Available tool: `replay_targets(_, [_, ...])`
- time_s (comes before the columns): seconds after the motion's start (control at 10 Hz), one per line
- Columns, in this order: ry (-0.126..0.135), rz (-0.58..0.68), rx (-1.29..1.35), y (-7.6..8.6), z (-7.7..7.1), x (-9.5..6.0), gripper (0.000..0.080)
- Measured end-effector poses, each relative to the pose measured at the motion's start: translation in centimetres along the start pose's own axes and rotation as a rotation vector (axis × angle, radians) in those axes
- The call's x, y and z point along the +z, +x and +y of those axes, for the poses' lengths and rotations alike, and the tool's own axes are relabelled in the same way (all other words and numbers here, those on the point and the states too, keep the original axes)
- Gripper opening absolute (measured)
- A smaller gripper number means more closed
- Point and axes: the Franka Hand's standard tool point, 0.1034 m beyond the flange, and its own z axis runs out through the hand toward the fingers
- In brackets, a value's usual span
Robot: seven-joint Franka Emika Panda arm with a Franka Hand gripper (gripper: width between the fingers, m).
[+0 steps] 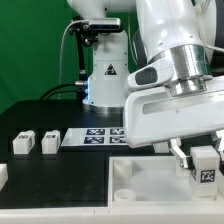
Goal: Assemble one leg
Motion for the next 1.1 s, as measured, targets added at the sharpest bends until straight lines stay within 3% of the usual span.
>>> replay_targets(0.1, [0.000,0.000,0.000,0.00,0.00,0.00,0.0370])
replay_targets(0.2, [0.000,0.000,0.000,0.00,0.00,0.00,0.0577])
replay_targets(0.3, [0.000,0.000,0.000,0.00,0.00,0.00,0.0628])
replay_targets(1.1, [0.006,-0.034,-0.001,0.16,-0.13,-0.49,0.0649])
